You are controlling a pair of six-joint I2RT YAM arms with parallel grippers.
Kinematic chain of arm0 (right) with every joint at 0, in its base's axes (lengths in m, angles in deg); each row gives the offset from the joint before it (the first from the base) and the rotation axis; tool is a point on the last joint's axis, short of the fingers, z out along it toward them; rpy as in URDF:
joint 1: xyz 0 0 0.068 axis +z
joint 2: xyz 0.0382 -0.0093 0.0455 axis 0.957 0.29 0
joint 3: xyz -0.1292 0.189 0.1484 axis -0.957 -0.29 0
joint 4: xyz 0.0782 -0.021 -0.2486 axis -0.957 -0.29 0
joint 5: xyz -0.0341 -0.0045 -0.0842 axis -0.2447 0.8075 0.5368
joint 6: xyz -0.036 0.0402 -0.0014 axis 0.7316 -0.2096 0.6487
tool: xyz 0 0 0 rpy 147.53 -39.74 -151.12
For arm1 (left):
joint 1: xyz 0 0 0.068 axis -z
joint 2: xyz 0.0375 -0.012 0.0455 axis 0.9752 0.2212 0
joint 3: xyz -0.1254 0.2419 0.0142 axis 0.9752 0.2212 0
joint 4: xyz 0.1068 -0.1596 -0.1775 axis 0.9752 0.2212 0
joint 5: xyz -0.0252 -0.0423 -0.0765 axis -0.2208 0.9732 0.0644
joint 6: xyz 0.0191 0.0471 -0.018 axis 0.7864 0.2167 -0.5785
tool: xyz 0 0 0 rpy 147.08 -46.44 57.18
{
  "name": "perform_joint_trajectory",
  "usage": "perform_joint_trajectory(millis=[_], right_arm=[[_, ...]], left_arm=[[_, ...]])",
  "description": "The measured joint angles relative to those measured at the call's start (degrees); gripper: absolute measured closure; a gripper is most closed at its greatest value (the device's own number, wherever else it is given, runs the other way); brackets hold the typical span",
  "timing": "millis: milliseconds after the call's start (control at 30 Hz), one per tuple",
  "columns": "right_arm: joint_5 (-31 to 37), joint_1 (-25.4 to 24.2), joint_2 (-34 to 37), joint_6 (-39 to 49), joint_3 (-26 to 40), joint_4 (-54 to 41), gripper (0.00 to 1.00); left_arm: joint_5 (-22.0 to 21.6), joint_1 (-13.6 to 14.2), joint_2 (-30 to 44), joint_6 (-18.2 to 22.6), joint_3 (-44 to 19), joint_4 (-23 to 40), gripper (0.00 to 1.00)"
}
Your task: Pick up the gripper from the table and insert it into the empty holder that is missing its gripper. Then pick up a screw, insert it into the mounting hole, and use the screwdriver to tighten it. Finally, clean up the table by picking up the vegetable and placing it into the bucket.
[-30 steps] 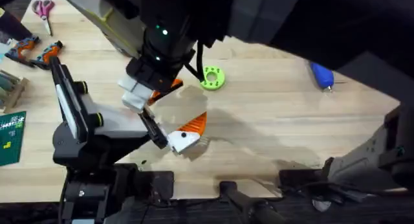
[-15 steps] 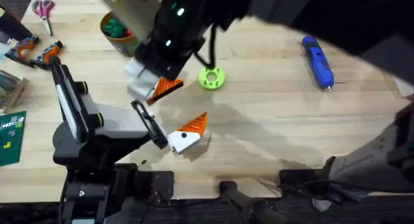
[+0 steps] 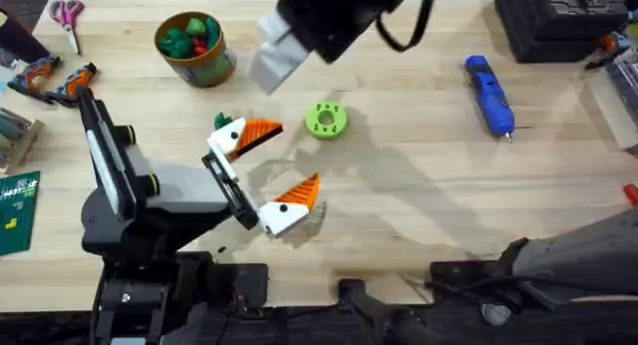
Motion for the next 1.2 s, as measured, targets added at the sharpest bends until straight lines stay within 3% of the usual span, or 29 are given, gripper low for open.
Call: perform_joint_trajectory(millis=[333,1000,1200], right_arm=[[0.0,-5.65,-5.44,-0.82,0.0,-4.33,0.008],[-0.04,-6.78,-5.53,-1.44,0.0,-9.14,0.009],[-0.46,-10.03,-5.52,-1.88,0.0,-11.17,0.009]], left_arm=[[0.0,0.0,0.0,0.0,0.0,0.0,0.015],[0.0,0.0,0.0,0.0,0.0,0.0,0.015],[0.0,0.0,0.0,0.0,0.0,0.0,0.016]])
